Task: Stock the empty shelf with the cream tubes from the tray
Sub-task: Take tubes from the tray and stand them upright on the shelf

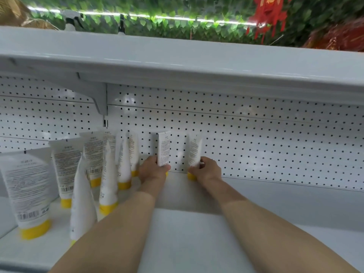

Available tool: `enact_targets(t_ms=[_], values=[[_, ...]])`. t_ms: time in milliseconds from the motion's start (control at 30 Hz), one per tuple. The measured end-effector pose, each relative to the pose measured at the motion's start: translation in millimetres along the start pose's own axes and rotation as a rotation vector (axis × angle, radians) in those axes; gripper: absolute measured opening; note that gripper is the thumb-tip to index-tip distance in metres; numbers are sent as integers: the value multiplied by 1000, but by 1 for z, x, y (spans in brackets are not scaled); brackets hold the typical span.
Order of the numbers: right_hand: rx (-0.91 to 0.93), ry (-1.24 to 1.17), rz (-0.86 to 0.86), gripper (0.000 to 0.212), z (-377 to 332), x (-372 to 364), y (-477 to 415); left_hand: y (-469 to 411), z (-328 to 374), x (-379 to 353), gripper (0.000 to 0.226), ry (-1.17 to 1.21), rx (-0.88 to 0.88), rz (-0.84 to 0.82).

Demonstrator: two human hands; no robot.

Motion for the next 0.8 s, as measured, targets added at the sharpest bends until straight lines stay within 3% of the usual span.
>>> enact_targets(t_ms=[367, 800], values=[[38, 7, -6, 43, 8, -4, -5, -6, -6, -6, 36, -19, -30, -19], [60, -2, -25, 39, 8, -3, -3, -7, -9, -8, 38, 11, -80, -46]])
Point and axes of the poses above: each hand's wrist, its own y-axis away from the middle knuckle, its own x-axis out of the back of the hand, z = x × y, the point moved 4 cm from there along -y, towards the middle knuckle, and after that the axes turned 11 degrees about z, right-handed, at the moved point
